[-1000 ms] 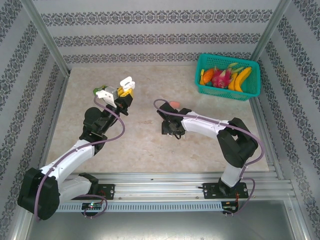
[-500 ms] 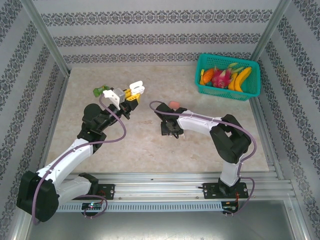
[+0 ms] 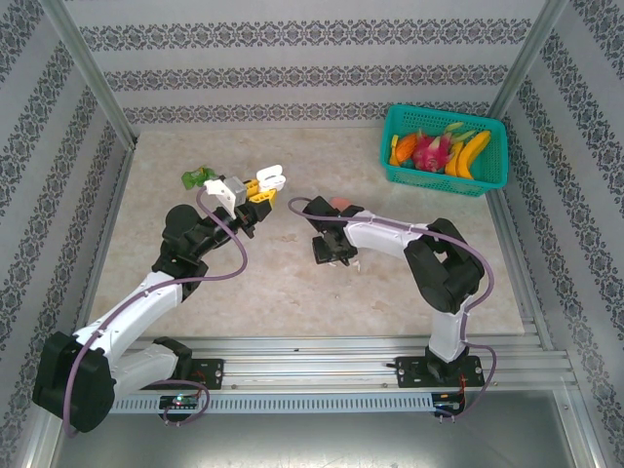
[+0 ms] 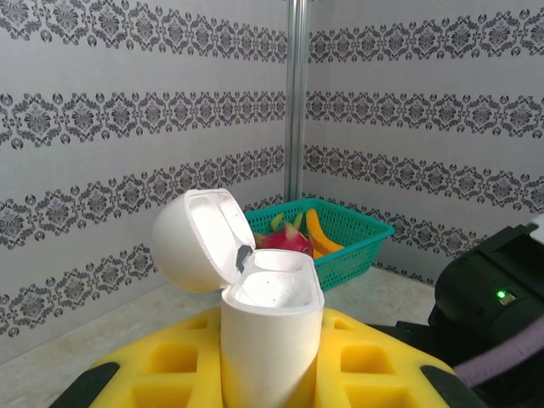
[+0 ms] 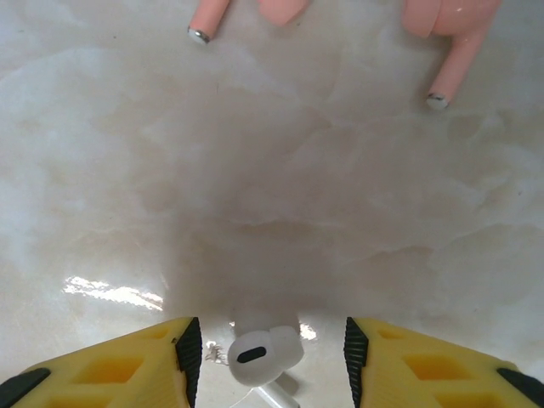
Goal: Insert the wireless bluetooth earbuds into the charging case
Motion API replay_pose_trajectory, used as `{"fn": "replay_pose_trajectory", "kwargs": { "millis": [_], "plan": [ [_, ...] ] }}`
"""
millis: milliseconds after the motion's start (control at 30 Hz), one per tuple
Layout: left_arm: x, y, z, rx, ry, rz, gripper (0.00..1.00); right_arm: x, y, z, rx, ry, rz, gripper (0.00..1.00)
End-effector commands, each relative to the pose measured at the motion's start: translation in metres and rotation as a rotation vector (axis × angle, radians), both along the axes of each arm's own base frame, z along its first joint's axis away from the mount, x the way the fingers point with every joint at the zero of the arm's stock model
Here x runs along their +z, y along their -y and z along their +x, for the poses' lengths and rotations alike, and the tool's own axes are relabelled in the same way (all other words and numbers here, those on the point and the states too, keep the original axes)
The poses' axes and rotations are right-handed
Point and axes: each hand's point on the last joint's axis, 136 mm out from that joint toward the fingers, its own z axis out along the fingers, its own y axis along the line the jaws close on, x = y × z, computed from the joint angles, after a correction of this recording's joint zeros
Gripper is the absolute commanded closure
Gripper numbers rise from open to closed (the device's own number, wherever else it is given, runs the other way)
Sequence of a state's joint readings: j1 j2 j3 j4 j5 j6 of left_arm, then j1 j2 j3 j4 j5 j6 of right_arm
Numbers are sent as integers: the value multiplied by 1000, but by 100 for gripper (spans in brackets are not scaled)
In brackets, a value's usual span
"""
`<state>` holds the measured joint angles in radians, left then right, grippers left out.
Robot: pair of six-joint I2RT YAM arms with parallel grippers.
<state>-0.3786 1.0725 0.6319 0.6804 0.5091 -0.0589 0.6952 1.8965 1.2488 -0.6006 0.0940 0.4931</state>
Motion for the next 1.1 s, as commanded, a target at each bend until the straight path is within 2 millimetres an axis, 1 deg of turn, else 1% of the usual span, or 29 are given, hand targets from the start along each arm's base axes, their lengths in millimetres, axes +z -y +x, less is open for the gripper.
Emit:
{"fn": "replay_pose_trajectory", "kwargs": {
  "millis": [0,167,433,767,1067],
  "plan": [
    [8,3,-6,-22,33,-26,100,-6,2,-2,48,-53,0,50],
    [6,3,-5,-21,28,-26,100,-12,1,-5,81,-91,18,53],
    [2,3,-5,-20,17,-22,100,-19,-5,-12,106,-122,21,53],
    [0,3,-5,-20,10,-16,100,-11,-4,-17,102,-120,19,53],
    [-1,2,-6,-20,7,-16,100,-10,-5,-19,108,-129,20,58]
  ]
}}
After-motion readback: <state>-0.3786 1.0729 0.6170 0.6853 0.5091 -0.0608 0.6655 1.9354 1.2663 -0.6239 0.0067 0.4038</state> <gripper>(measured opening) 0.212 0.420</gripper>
